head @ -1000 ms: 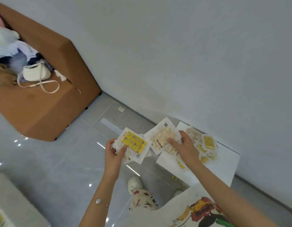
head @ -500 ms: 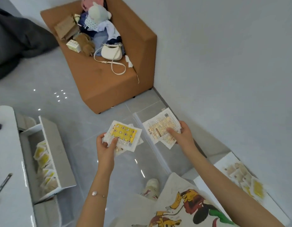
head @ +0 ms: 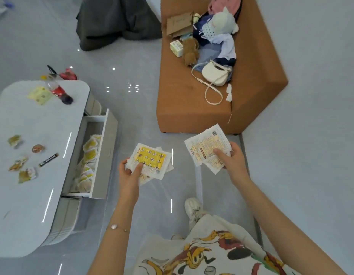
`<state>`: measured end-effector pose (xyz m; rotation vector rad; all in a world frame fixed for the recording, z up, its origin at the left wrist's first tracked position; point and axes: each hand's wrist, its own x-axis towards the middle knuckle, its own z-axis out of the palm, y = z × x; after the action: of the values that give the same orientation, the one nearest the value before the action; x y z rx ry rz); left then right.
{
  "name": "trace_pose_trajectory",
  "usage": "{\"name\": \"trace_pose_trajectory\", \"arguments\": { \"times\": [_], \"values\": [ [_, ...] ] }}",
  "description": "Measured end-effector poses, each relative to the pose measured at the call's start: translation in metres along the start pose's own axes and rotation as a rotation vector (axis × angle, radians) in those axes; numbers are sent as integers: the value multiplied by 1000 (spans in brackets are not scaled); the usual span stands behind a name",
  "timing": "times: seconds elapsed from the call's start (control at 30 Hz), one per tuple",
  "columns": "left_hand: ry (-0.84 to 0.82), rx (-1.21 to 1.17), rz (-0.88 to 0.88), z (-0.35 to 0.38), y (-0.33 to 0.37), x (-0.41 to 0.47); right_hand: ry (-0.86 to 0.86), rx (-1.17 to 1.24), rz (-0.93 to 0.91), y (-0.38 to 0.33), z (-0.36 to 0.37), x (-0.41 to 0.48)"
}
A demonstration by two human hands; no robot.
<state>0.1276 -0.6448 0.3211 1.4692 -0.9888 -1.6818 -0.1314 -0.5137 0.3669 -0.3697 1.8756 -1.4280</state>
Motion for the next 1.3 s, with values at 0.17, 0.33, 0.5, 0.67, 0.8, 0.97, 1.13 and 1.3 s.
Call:
{"name": "trace_pose_trajectory", "arguments": {
  "times": [0.17, 0.33, 0.5, 0.67, 0.8, 0.97, 1.13, 1.3],
  "values": [
    [199, -104, 3, -6, 21, 25, -127, -75, -22, -44, 35, 68],
    [382, -239, 11, -27, 37, 46, -300, -143, -36, -76, 90, 118],
    [519, -324, -2, -58, 49, 76, -438, -187, -36, -96, 164, 151],
    [597, -377, -32, -96, 52, 123, -568, -265, -39, -101, 249, 173],
    [649, -416, -57, -133, 58, 169, -618, -301, -7, -101, 322, 191],
    [703, -434, -105, -182, 71, 220, -681, -387, 49, -104, 418, 211],
    [768, -436, -154, -221, 82, 263, -788, -487, 53, -92, 509, 226],
    [846, -489, -258, -254, 57, 307, -875, -637, 155, -51, 595, 255]
  ]
}}
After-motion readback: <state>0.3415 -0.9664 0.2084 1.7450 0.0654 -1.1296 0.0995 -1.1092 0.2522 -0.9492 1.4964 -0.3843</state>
